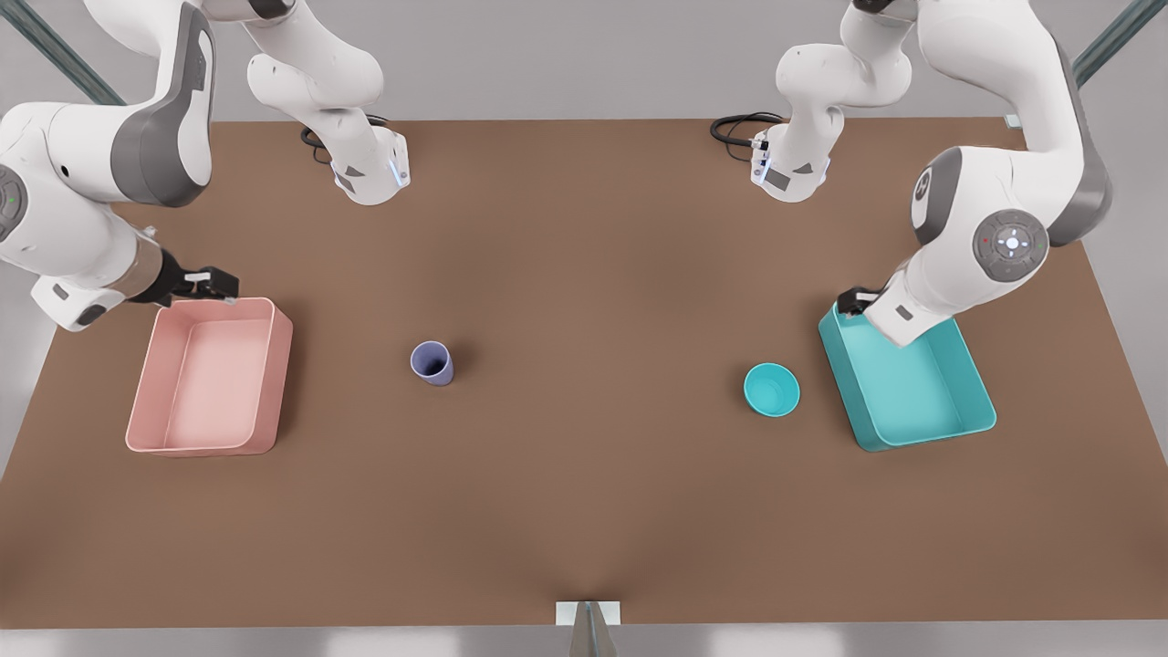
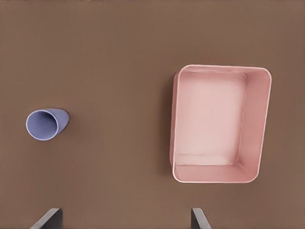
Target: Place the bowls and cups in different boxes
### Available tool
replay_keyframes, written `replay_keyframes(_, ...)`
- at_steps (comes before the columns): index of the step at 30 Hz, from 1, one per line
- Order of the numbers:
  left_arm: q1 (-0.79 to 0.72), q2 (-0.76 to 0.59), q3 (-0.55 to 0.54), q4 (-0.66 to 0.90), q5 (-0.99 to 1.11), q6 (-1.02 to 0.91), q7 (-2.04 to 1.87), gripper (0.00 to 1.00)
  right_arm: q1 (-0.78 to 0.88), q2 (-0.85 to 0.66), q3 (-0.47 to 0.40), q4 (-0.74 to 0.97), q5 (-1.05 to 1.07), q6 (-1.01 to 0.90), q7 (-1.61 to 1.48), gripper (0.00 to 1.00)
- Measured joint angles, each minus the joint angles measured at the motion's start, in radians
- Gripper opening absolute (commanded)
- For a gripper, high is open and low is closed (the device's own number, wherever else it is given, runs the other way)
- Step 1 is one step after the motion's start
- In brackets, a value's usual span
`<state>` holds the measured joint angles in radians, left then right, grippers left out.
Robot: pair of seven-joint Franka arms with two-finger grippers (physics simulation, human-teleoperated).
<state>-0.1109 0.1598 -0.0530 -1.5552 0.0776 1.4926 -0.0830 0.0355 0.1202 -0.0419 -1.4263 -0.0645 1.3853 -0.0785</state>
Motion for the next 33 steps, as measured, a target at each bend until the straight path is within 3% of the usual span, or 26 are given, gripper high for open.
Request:
replay_keyframes(3,-0.032,0.07,0.001,0.009,0.013,0.024,-0.004,1.0,0.0,0.01,-0.001,-0.01,-0.001,0.018,-0.002,1.0)
replay_keyframes(5,-0.148,0.189,0.002,0.008,0.065,0.071,-0.019,1.0,0.043,0.076,-0.003,-0.014,-0.002,0.038,-0.004,1.0)
replay_keyframes(10,-0.213,0.33,0.007,-0.071,0.125,0.301,-0.066,1.0,0.175,0.219,0.004,-0.095,0.012,0.196,-0.005,1.0)
replay_keyframes(19,-0.223,0.404,0.007,-0.174,0.165,0.539,-0.136,1.0,0.217,0.166,0.006,-0.54,0.078,0.674,0.003,1.0)
replay_keyframes(29,-0.216,0.463,0.013,-0.236,0.169,0.67,-0.183,1.0,0.268,0.16,0.007,-0.67,0.107,0.92,0.037,1.0)
replay_keyframes(33,-0.217,0.473,0.016,-0.237,0.17,0.686,-0.205,0.7,0.277,0.163,0.007,-0.707,0.108,0.95,0.047,1.0)
